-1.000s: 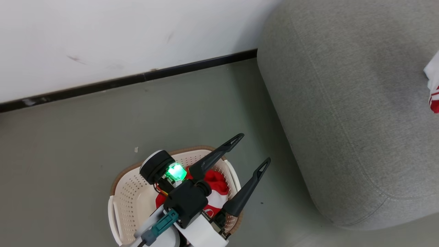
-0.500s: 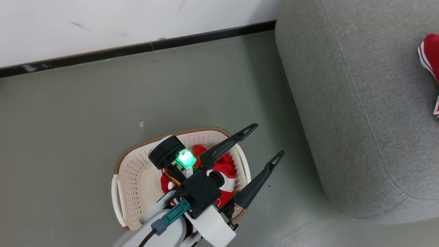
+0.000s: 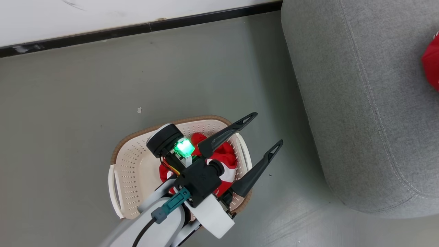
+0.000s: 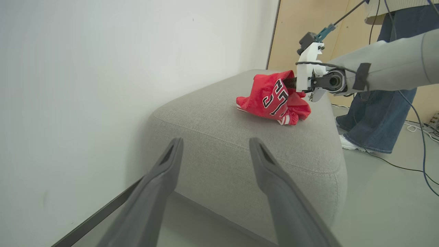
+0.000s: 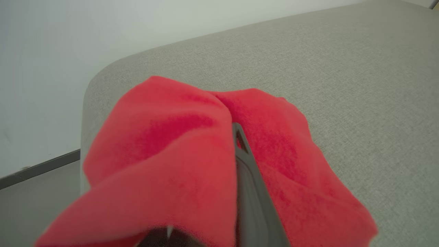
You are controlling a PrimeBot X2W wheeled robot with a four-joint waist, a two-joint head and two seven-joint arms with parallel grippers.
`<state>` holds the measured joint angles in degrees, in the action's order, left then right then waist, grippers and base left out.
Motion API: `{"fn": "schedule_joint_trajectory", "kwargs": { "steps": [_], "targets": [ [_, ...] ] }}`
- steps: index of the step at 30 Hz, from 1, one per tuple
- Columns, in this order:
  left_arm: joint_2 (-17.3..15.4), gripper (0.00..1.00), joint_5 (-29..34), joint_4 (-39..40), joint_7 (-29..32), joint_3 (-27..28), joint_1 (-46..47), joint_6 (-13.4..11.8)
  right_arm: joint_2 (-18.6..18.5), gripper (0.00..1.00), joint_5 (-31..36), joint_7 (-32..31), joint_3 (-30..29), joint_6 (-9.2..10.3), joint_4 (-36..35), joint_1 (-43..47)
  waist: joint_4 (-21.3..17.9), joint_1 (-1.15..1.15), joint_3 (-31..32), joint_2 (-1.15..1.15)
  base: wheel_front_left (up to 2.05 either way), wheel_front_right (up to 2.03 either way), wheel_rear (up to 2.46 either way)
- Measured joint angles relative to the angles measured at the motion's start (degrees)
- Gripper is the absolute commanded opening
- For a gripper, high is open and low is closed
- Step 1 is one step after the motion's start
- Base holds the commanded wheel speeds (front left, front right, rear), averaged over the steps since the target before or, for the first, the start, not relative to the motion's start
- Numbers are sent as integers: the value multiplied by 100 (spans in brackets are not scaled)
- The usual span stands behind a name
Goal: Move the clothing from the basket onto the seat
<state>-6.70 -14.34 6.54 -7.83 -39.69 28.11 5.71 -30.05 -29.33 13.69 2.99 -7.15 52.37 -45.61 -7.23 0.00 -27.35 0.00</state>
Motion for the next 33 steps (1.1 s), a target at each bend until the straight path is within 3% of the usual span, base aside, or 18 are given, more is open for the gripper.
{"fn": "schedule_joint_trajectory", "kwargs": {
  "steps": [2,3,5,6,7,8,21,33],
  "targets": [
    [-16,100,14,-51,-7,7,12,0,89,5,-26,0,53,0,-25,22,-28,0,-24,0,0,0,0],
    [-24,100,20,-82,-12,7,30,0,111,15,-40,0,85,0,-44,35,-45,0,-31,0,0,0,0],
    [-33,100,20,-132,-31,10,73,1,110,45,-60,1,145,0,-94,75,-81,0,-36,0,0,0,0],
    [-33,100,19,-147,-52,11,85,2,111,65,-109,1,162,0,-121,81,-99,0,-35,0,0,0,0],
    [-31,100,19,-166,-68,11,90,9,113,94,-170,2,197,0,-164,82,-117,0,-33,0,0,0,0],
    [-32,100,18,-192,-79,10,91,9,118,100,-200,2,237,0,-214,85,-135,0,-28,0,0,0,0],
    [-90,100,-48,-492,-188,47,125,51,140,100,-417,9,900,0,-773,488,-442,0,107,0,0,0,0],
    [-166,100,-180,-784,-268,122,128,57,47,100,-697,11,1169,0,-1525,1183,-855,0,316,0,0,0,0]
  ]
}}
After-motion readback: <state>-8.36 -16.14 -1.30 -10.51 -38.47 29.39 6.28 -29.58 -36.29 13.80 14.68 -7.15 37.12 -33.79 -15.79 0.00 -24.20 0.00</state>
